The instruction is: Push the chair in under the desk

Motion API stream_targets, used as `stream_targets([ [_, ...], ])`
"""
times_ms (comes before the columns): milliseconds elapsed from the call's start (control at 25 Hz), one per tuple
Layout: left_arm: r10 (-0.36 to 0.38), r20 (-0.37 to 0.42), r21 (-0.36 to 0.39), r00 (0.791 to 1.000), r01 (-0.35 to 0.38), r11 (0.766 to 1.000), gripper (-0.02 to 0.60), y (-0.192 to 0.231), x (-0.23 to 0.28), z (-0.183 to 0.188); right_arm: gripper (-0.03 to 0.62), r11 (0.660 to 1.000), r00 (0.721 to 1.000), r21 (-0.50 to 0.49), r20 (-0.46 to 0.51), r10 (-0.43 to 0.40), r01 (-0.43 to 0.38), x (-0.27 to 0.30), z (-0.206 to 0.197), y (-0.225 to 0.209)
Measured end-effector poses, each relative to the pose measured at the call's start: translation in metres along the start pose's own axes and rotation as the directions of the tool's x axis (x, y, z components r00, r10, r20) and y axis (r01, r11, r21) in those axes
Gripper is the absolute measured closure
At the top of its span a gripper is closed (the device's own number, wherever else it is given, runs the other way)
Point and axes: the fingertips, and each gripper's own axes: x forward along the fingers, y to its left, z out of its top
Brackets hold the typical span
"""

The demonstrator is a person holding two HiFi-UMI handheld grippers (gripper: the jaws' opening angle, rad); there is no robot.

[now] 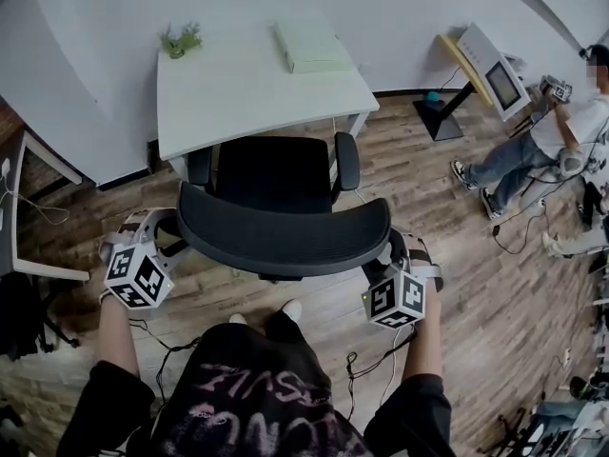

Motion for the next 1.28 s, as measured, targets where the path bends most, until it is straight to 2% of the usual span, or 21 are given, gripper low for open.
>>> stream_targets([
  [400, 0.050, -0.034, -0.043, 0.998, -0.051, 0.998, 0.359, 0.045, 0.032, 0.003, 0.344, 0.999, 0.999, -0.048, 0.050, 0.006, -0.003, 0.048, -0.002, -0.053],
  [920, 0.017, -0.018, -0.054, 1.000, -0.018, 0.998, 0.357, 0.100, 0.066, 0.002, 0.344, 0.998, 0.999, -0.060, 0.041, 0.024, -0.022, 0.099, 0.000, -0.106],
  [1280, 0.030, -0.019, -0.050, 0.999, -0.031, 0.998, 0.357, 0.144, 0.086, -0.005, 0.344, 0.999, 0.999, -0.051, 0.030, 0.016, -0.015, 0.135, 0.010, -0.140],
])
